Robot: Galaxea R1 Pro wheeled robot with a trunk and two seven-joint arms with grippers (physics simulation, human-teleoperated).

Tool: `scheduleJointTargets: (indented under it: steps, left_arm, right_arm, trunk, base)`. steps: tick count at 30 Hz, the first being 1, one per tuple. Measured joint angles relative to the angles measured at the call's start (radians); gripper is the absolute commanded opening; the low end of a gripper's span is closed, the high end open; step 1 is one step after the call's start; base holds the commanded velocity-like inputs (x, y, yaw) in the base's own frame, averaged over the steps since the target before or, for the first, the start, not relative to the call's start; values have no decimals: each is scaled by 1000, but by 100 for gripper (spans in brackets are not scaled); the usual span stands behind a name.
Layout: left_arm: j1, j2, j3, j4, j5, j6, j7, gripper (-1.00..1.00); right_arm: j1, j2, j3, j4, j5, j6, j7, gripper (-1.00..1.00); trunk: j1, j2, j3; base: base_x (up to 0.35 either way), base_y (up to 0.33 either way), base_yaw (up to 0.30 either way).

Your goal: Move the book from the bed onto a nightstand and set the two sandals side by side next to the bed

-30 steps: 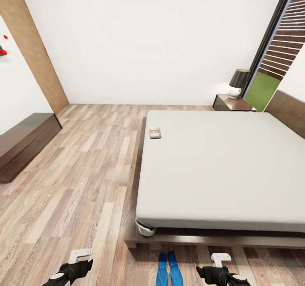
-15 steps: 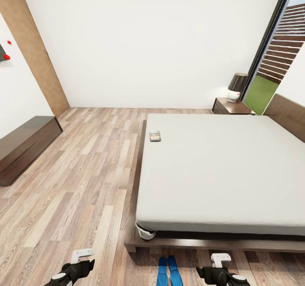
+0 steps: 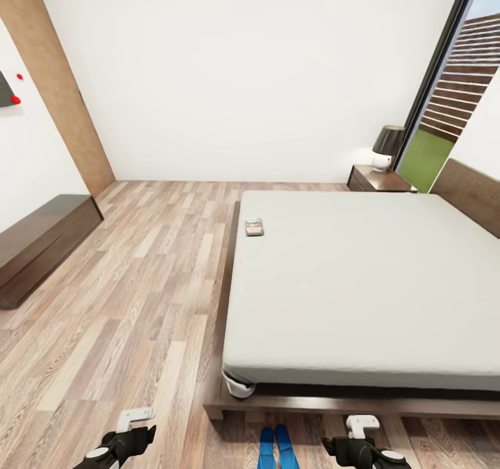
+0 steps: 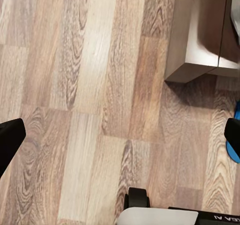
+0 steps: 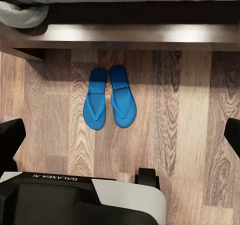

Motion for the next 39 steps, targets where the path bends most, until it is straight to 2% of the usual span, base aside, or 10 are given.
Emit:
scheduleJointTargets:
  steps: [27,39]
  left_arm:
    - [0,-2,-1,0,0,0,0,100]
    - [0,-3,-2,0,0,0,0,100]
  right_arm:
    - [0,-5,2,0,3,-1,1,100]
    - [0,4,1,-6,0,0,0,100]
  trunk:
    - [0,0,4]
    - [0,0,8]
  base:
    - [0,0,0]
    - [0,0,16]
